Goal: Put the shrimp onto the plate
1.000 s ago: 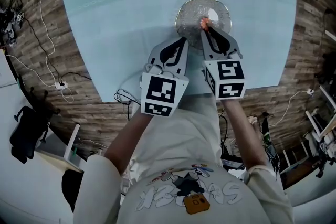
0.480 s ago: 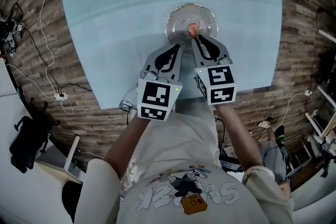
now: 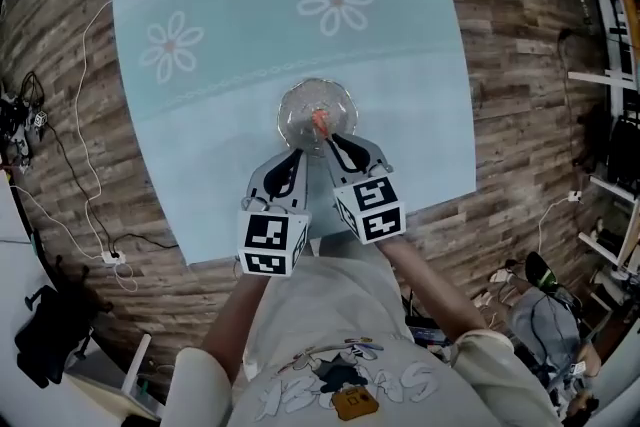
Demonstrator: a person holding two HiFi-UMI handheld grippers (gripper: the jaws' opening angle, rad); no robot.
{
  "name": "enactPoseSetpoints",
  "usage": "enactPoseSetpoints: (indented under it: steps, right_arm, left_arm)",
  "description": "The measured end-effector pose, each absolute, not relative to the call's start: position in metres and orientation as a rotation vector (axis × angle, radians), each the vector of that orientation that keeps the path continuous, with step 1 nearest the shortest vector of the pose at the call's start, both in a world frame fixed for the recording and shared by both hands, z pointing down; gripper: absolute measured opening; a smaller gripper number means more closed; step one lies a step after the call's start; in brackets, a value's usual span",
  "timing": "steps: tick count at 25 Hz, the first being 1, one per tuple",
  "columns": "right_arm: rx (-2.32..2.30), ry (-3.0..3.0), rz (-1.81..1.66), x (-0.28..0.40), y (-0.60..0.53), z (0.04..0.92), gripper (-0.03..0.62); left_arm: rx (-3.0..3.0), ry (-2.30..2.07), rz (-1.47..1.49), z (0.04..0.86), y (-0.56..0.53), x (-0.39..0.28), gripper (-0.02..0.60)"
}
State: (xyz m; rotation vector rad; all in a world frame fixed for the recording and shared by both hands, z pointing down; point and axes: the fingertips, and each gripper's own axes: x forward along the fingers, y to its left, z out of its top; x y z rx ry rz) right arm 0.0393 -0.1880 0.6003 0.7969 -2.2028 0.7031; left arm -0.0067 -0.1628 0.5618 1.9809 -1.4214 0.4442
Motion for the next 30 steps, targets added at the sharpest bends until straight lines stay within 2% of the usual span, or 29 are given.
enactPoseSetpoints:
  steps: [13,23,30]
  right_arm:
    - [0.845,-2.283,0.718,0.052,-0.168,0.556,0.061]
    - [0.927,-2.317,0.739,0.097,-0.153,0.529,0.061]
    - [0.936,-2.356,0.725,0.088,-0.132,0.512,0.061]
  left_arm:
    - [1.995,-1.470,0.427,0.521,-0.148,-0.009,0.008]
    - [2.040,-1.481,0.429,0.496,-0.133,0.027,0.008]
    - [2.016,-1.517,0.412,0.485,-0.102,0.017,0.008]
